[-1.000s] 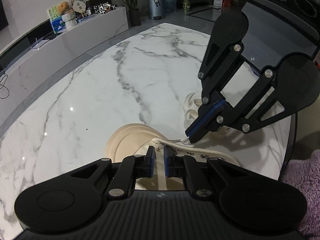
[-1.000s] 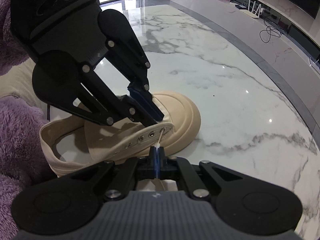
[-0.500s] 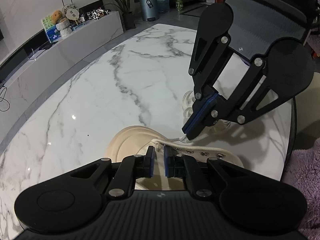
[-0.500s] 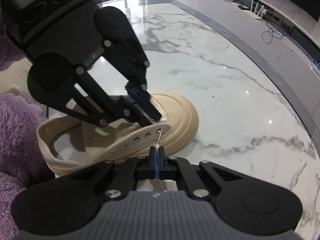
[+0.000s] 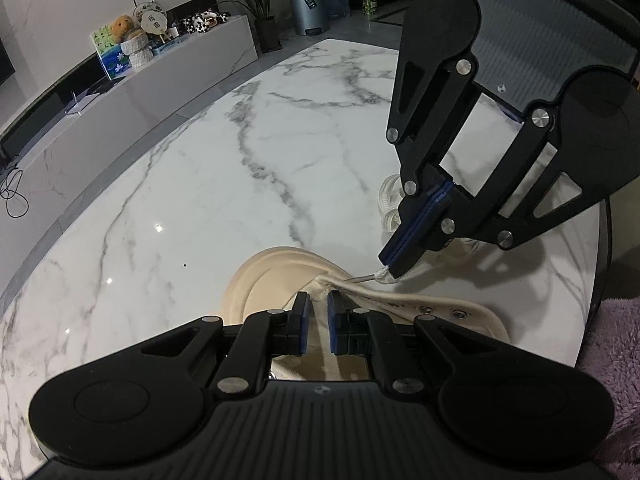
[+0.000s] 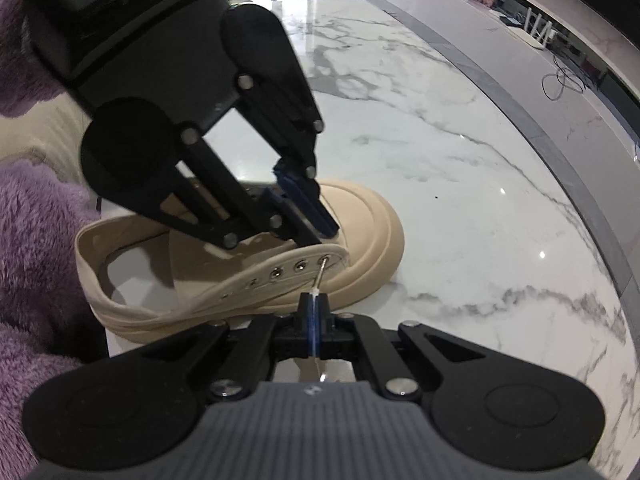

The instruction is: Lace up shoes with both hands

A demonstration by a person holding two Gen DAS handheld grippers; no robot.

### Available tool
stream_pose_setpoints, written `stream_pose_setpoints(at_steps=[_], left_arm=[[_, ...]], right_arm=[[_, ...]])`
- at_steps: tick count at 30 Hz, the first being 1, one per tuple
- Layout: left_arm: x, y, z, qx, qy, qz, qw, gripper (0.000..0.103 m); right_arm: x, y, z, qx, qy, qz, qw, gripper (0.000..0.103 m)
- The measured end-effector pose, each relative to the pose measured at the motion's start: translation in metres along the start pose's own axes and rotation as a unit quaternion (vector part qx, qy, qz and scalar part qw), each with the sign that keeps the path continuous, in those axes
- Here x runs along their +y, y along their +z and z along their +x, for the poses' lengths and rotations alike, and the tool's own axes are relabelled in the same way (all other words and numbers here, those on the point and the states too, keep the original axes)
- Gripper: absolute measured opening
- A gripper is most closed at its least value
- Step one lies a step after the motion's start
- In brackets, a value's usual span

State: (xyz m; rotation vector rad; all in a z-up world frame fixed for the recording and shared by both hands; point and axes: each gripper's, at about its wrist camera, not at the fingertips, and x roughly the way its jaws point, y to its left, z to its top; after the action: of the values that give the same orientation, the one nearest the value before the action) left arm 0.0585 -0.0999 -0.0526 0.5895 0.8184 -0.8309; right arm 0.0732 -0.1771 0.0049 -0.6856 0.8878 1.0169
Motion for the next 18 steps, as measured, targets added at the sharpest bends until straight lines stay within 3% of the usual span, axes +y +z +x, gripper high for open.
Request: stream_pose_setpoints(at_steps=[12,18], left_arm=[[-0.007,-0.003,-0.013,-0.013,-0.008,0.032,0.9994,0.007],[-0.012,-0.006,-0.014,-0.013,-0.013,0.049,0.9986,0.017]], right_arm=[[-0.007,0.008,0.002,0.007,-0.018,-0.014,1.0,0.001],[-0.008,0.009,0.002,-0.007,-0.015,0.002,1.0,0.001]])
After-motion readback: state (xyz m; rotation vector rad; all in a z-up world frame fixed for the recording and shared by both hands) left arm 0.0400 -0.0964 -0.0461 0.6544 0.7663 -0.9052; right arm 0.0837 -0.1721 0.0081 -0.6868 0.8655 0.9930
